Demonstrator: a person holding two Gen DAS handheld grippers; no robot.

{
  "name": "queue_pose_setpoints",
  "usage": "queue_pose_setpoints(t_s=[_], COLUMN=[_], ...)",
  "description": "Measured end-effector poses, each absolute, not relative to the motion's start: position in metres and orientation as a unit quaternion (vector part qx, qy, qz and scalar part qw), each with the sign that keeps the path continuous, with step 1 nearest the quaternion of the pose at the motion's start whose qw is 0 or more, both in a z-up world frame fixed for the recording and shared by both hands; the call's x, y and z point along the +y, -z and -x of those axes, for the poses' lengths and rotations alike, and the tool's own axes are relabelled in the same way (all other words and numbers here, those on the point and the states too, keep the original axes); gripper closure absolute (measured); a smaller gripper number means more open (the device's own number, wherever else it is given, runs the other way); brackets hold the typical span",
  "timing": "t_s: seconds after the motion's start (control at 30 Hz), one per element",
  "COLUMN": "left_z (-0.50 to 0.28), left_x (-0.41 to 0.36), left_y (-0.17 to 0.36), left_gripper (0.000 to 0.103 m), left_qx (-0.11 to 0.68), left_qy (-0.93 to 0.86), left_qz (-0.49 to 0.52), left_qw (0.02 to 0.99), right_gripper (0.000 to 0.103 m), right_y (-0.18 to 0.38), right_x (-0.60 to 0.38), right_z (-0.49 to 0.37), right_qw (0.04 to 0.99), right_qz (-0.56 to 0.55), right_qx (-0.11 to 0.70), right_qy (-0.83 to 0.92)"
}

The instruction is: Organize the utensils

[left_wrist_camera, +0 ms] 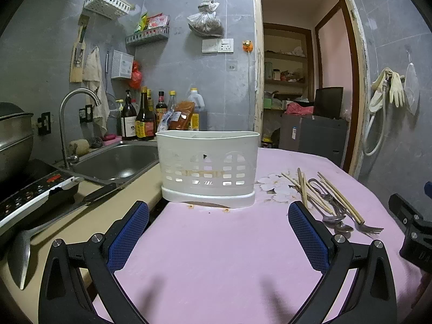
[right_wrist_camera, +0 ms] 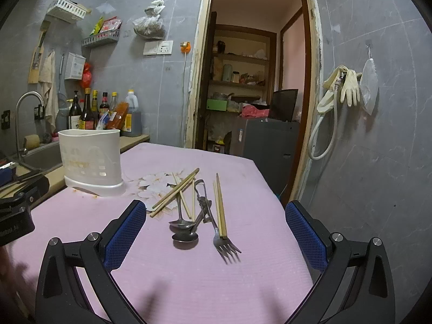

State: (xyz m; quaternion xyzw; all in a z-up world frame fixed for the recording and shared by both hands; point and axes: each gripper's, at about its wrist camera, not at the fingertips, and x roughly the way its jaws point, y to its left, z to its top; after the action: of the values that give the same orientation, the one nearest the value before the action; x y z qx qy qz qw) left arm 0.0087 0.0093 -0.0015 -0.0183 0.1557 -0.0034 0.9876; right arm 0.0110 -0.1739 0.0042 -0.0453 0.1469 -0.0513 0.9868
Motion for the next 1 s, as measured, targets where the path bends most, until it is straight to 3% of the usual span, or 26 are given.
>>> queue_pose_setpoints(t_s=[0.57, 1.0], left_z=[-0.071, -0.137], left_x=[-0.025, -0.070], left_y=[-0.036, -0.043], left_gripper=[0.002, 0.002], left_qx=[0.190, 0.205], left_qy=[0.080, 0.155], left_qz=[-0.008, -0.042], left_qw=[0.978, 0.965], right_gripper=[0.000, 0.000], right_y=[-0.030, -0.038], right_x=[-0.207, -0.251], right_z=[-0.058, -0.126], right_qw=[0.981, 0.980], right_qz=[0.092, 0.057], right_qx=[0.169, 0.191], right_qy=[0.021, 0.021])
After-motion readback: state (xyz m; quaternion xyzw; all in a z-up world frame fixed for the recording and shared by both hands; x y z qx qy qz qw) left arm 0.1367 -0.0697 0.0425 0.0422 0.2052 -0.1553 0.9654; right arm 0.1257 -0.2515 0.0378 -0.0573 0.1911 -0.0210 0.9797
